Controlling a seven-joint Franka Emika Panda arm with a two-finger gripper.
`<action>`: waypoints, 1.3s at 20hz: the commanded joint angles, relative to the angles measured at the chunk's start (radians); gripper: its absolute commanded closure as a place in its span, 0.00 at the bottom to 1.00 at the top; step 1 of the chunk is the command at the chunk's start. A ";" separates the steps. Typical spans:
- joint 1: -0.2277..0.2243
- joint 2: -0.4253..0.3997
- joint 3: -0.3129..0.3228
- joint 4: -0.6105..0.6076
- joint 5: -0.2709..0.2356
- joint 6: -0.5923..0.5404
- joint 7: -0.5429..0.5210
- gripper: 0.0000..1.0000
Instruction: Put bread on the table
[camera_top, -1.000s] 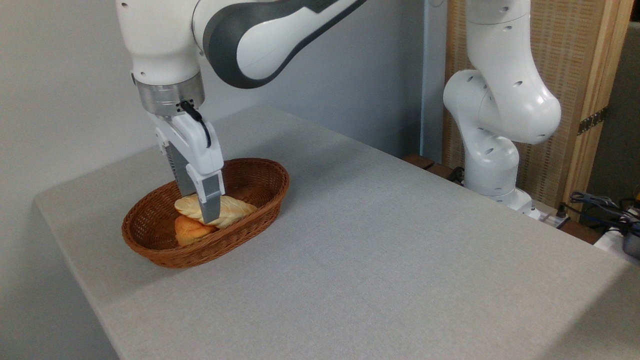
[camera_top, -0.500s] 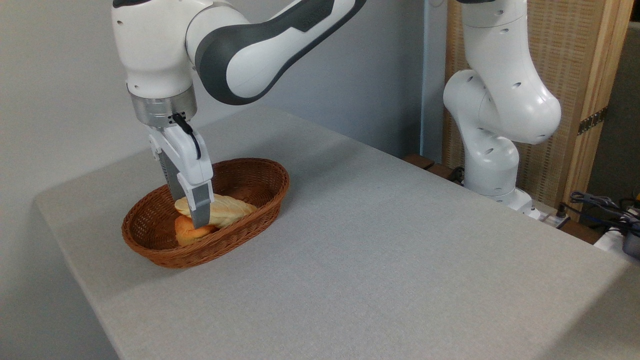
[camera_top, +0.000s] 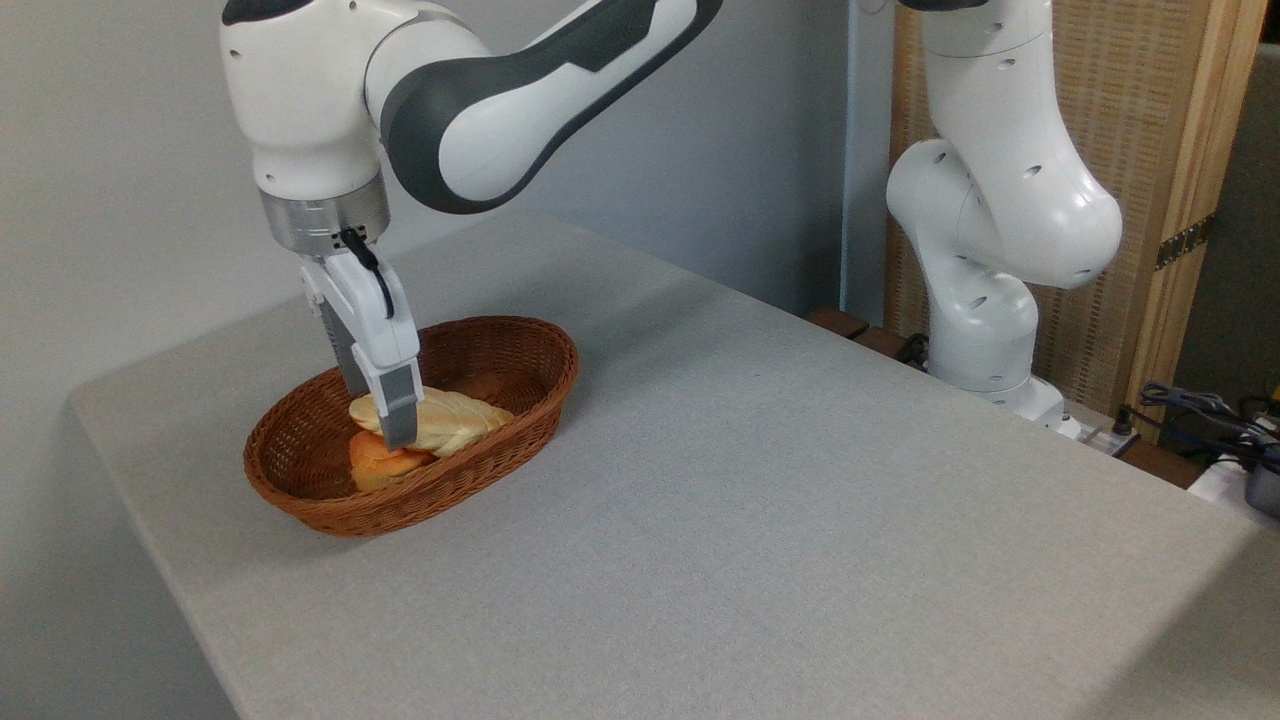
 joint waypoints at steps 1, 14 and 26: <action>0.002 0.005 0.000 0.001 -0.022 0.010 0.000 0.00; 0.004 0.000 -0.011 -0.001 -0.013 -0.010 0.013 0.58; 0.004 -0.003 -0.011 0.001 -0.013 -0.029 0.014 0.76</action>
